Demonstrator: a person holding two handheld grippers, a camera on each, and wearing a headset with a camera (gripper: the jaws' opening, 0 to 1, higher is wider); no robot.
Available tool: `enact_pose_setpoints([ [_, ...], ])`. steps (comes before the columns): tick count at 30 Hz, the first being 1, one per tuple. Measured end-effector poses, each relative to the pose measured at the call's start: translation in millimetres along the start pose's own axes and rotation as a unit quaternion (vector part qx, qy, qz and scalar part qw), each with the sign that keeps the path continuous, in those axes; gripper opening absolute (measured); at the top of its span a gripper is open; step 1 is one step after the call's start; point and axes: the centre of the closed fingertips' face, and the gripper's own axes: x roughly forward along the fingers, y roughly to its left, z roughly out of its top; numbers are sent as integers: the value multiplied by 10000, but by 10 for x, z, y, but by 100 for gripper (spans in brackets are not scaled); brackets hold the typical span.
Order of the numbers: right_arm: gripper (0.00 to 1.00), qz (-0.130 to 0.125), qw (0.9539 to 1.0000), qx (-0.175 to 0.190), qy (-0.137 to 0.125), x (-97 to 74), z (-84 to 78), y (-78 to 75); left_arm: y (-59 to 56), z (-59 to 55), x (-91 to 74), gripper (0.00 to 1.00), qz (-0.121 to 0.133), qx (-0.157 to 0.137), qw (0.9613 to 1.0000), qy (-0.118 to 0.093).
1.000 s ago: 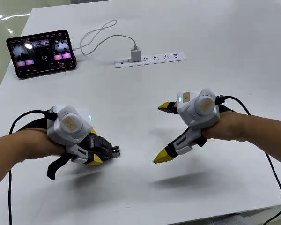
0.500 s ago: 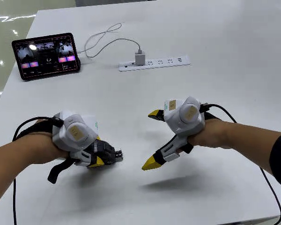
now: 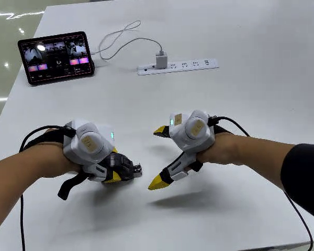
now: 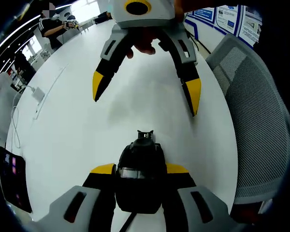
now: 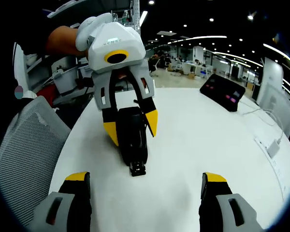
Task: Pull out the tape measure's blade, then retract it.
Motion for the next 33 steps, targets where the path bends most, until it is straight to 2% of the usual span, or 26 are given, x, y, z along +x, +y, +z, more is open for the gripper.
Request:
enact_pose_setpoints([
  [6,83,110,9996,-242,55,78,13,39,-3,-4,0,31,-6,-29,10000,-31],
  [13,64,156,9992,-351,95,151,31,48,-3,-3,-3,32,-16,-30,10000,-38],
  [15,59,213,9993,-290,73,175,44,81,-2,-4,-3,32,-7,-36,10000,-53],
  [18,53,326,9981,-483,198,246,7,151,-3,-3,-4,32,9,-56,10000,-81],
  [27,40,367,9976,-518,278,349,-19,99,-6,1,-2,32,-8,-49,9999,-116],
  [30,36,453,9969,-512,379,374,-66,107,-4,3,-1,32,-12,-45,9999,-113],
  [33,27,369,9970,-533,413,404,-64,65,0,4,2,32,-20,-47,9999,-118],
])
